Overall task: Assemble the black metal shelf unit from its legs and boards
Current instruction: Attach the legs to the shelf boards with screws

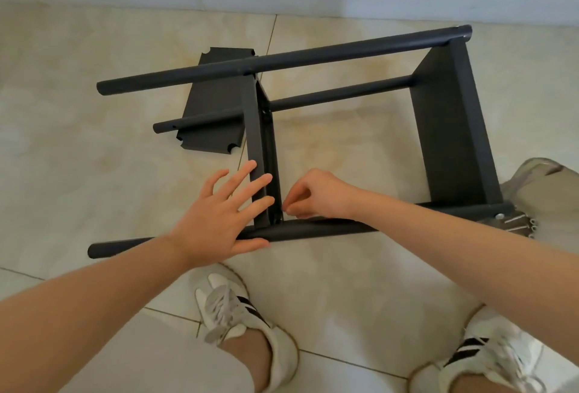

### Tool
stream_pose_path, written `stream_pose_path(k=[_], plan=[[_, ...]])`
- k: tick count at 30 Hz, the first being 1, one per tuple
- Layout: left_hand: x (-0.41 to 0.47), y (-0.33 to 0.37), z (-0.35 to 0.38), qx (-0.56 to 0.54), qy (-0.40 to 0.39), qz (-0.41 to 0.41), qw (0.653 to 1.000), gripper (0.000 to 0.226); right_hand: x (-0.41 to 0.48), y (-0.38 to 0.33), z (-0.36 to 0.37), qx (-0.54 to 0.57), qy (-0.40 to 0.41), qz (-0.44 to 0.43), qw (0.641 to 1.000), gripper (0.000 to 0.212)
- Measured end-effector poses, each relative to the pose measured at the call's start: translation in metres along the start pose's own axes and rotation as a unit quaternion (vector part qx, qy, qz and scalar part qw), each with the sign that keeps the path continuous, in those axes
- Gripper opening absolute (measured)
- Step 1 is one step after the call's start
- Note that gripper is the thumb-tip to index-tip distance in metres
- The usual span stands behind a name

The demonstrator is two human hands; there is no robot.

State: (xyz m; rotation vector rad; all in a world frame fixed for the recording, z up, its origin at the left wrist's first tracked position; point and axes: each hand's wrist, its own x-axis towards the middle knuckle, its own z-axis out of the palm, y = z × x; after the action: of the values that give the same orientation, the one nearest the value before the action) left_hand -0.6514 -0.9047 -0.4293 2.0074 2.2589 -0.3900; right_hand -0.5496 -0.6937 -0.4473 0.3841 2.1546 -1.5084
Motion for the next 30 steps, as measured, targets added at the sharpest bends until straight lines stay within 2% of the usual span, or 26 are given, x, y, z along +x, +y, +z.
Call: stream_pose_path(k=[5, 13, 18, 24, 27, 30], plan=[[0.002, -0.002, -0.007, 0.021, -0.017, 0.005, 1.000, 0.076, 0.010, 0.004, 0.006, 0.049, -0.017, 0.004, 0.999, 0.021], [0.000, -0.008, -0.010, -0.003, -0.010, 0.011, 1.000, 0.077, 0.025, 0.015, 0.006, 0.108, -0.031, -0.007, 0.994, 0.007], [-0.004, -0.010, 0.004, -0.059, 0.032, 0.008, 0.998, 0.080, 0.030, 0.017, 0.009, 0.084, -0.044, -0.037, 0.995, 0.019], [-0.006, -0.011, 0.018, -0.144, 0.064, -0.001, 0.987, 0.085, 0.033, 0.011, 0.006, 0.067, -0.044, -0.045, 0.996, 0.012], [-0.006, -0.011, 0.023, -0.194, 0.076, -0.003, 0.978, 0.084, 0.037, 0.004, 0.004, 0.036, -0.036, -0.051, 0.997, 0.023], [-0.006, -0.011, 0.026, -0.218, 0.086, -0.006, 0.972, 0.084, 0.039, 0.000, 0.004, -0.001, -0.042, -0.062, 0.997, 0.025]])
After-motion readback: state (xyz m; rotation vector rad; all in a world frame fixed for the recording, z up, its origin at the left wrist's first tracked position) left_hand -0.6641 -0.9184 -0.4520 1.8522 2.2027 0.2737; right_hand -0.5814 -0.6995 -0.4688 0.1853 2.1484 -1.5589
